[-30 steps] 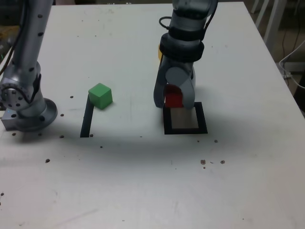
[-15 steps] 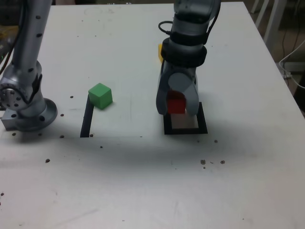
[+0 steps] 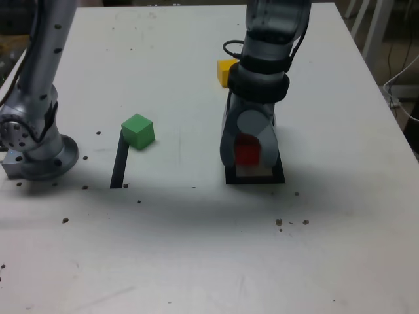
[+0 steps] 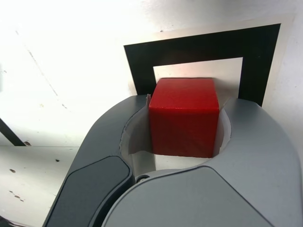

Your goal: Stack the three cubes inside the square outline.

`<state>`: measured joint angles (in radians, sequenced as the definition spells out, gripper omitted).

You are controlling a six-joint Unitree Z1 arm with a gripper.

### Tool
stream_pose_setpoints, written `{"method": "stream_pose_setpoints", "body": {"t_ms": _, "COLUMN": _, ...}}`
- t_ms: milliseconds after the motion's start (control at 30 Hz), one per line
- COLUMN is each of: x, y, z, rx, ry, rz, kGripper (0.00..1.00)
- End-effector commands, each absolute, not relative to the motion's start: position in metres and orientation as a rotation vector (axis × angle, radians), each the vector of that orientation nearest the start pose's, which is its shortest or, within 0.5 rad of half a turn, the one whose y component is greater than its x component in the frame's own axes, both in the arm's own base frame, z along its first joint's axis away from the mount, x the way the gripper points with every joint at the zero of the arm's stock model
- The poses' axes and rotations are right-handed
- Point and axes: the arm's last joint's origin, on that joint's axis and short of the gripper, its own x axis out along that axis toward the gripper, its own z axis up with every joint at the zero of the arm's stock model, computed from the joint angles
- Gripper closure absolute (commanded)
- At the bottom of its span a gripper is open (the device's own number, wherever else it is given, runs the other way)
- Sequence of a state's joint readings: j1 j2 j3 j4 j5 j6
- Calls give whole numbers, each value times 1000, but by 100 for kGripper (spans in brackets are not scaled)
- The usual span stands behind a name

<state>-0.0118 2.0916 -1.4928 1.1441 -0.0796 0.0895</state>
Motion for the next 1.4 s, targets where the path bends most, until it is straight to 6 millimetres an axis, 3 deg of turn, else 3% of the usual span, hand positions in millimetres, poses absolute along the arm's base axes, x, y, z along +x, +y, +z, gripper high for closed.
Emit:
{"method": "stream_pose_setpoints", "body": {"t_ms": 0, "x": 368, "y": -8, "z": 212, "rx": 11, "ry": 1737, "rz": -140, "kGripper": 68}}
{"method": "stream_pose_setpoints", "body": {"t_ms": 67, "x": 368, "y": -8, "z": 211, "rx": 15, "ry": 1738, "rz": -137, "kGripper": 58}}
{"method": "stream_pose_setpoints", "body": {"t_ms": 233, "x": 367, "y": -8, "z": 208, "rx": 20, "ry": 1742, "rz": -133, "kGripper": 11}}
{"method": "stream_pose_setpoints", "body": {"t_ms": 300, "x": 367, "y": -8, "z": 207, "rx": 19, "ry": 1742, "rz": -133, "kGripper": 4}}
{"method": "stream_pose_setpoints", "body": {"t_ms": 533, "x": 365, "y": -7, "z": 209, "rx": 19, "ry": 1735, "rz": -131, "kGripper": 2}}
{"method": "stream_pose_setpoints", "body": {"t_ms": 733, "x": 349, "y": 5, "z": 225, "rx": 30, "ry": 1719, "rz": -58, "kGripper": 1}}
{"method": "stream_pose_setpoints", "body": {"t_ms": 1033, "x": 315, "y": 51, "z": 255, "rx": -1, "ry": 1744, "rz": 104, "kGripper": 1}}
{"method": "stream_pose_setpoints", "body": {"t_ms": 1367, "x": 328, "y": 117, "z": 264, "rx": -17, "ry": 1763, "rz": 110, "kGripper": 1}}
